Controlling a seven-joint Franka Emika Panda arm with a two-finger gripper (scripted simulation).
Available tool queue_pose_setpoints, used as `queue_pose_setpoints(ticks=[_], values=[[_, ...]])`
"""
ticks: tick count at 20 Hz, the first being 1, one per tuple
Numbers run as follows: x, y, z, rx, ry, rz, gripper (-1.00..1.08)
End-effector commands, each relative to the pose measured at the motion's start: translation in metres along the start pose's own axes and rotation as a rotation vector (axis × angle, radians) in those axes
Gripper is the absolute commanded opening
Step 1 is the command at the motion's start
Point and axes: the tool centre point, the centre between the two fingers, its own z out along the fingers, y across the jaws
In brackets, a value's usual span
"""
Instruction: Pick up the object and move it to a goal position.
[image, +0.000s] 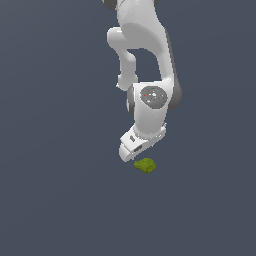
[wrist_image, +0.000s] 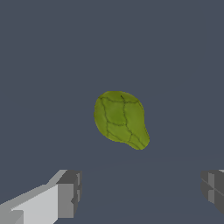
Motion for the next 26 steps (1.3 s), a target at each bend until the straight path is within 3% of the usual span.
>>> queue_pose_setpoints(ticks=[1, 13, 26], values=[[0.007, -0.001, 0.006, 0.002, 0.002, -0.076, 1.0], [0.027, -0.005, 0.025, 0.011, 0.013, -0.295, 1.0], [0.029, -0.006, 0.041, 0.012, 0.014, -0.319, 1.0]])
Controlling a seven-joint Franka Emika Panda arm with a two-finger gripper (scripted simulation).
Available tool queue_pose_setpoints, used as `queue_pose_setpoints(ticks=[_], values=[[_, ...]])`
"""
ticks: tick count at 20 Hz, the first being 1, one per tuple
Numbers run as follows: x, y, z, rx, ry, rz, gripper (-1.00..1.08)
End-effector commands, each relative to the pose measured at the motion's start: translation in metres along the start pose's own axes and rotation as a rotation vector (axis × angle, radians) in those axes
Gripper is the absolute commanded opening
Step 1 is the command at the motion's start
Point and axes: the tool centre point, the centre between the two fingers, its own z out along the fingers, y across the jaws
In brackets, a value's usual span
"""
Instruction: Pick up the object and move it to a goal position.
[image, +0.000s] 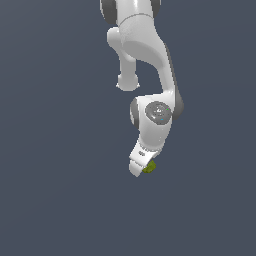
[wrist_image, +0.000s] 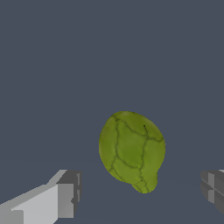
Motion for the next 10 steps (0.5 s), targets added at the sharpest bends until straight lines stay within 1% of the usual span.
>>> queue_pose_setpoints(ticks=[1, 6, 10], values=[[0.0, -0.001, 0.011, 0.001, -0.001, -0.001, 1.0], [-0.001, -0.001, 0.036, 0.001, -0.001, -0.004, 1.0], [0.0, -0.001, 0.043, 0.001, -0.001, -0.004, 1.0]])
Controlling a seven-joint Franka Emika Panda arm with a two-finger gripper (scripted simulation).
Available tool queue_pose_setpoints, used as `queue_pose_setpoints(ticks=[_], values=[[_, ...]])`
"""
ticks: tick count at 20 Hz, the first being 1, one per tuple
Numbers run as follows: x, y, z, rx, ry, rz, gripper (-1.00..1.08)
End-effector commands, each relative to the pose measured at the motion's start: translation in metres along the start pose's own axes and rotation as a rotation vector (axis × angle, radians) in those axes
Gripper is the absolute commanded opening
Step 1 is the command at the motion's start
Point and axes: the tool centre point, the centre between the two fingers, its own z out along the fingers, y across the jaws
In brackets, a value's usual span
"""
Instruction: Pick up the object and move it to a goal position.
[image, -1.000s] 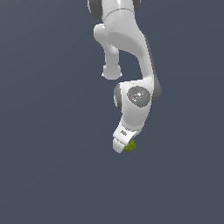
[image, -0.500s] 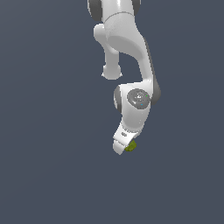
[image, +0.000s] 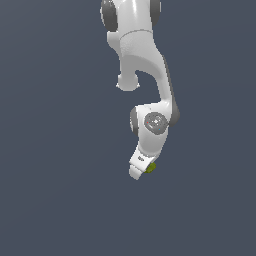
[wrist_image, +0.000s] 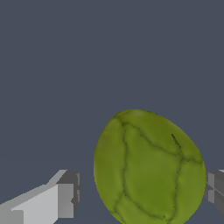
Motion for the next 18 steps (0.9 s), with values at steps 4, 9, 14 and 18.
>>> queue_pose_setpoints(ticks=[4, 9, 14, 18], values=[[0.0009, 0.0013, 0.0009, -0.002, 0.001, 0.0, -1.0], [0.0009, 0.0013, 0.0009, -0.002, 0.001, 0.0, -1.0], [0.0006, 0.0012, 0.0008, -0.001, 0.001, 0.0, -1.0], [0.0016, -0.0011, -0.0057, -0.001, 0.001, 0.0, -1.0]])
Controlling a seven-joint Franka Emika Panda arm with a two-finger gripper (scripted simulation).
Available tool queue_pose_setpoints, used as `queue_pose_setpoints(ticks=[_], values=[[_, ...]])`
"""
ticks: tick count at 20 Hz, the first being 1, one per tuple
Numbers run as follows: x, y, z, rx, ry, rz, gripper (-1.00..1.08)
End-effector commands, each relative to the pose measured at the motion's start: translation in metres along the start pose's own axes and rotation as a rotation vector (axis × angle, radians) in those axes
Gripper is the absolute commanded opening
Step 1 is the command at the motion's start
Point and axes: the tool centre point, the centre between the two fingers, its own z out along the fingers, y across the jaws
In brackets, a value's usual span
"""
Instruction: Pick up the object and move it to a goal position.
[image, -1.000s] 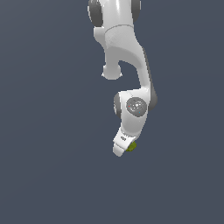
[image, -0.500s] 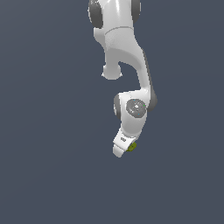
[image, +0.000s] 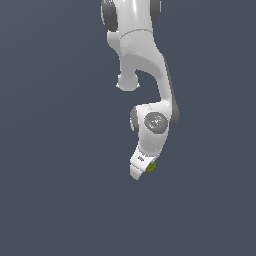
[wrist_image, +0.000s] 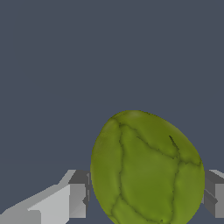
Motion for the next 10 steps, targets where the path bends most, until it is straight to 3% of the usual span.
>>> queue_pose_setpoints(ticks=[1, 10], values=[[0.002, -0.001, -0.008, -0.002, 0.002, 0.0, -1.0], [0.01, -0.021, -0.063, -0.003, 0.002, -0.001, -1.0]])
